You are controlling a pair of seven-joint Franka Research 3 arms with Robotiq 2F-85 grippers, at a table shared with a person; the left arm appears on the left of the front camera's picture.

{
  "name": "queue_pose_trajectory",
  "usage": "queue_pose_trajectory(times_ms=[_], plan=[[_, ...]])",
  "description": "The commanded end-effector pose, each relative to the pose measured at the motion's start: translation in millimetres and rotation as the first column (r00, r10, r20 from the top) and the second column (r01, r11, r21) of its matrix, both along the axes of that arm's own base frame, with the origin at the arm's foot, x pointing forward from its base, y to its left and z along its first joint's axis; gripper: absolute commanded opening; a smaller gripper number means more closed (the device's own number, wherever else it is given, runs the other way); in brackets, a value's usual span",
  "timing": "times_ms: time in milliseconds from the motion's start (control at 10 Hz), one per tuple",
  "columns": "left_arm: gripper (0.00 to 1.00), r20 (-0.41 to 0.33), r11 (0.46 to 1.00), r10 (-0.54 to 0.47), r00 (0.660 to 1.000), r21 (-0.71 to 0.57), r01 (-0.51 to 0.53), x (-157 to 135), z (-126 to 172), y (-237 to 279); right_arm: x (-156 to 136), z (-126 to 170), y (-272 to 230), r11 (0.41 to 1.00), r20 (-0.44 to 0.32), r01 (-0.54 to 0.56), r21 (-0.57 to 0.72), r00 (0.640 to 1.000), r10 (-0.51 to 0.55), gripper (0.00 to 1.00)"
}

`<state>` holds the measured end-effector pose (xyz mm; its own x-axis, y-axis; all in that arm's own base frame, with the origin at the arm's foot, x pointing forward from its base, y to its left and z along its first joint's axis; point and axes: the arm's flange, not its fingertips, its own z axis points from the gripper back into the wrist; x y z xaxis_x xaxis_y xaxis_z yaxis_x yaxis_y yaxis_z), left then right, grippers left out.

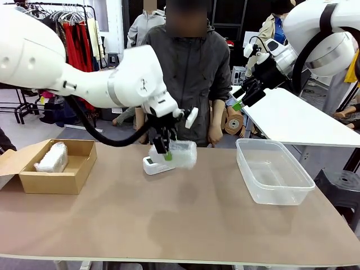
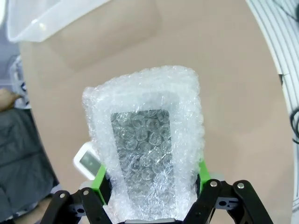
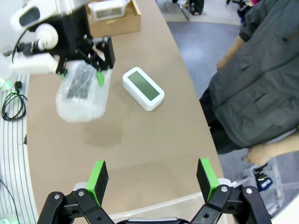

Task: Separate and place wrapped and unwrapped clocks.
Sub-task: Pick up the Digital clock indicated by the person.

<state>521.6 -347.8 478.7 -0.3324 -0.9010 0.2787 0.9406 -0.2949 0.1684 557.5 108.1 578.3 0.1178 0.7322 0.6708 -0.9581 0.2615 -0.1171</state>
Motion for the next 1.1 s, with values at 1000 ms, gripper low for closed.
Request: queue_pose_trajectory(times_ms=[1000], plan=[[0.00,0.107,0.998,0.058,0.993,-0.004,-0.058,36,133,43,-1,1,0,1.000,0.005,0.002,-0.006,1.000,-0.002,1.00]])
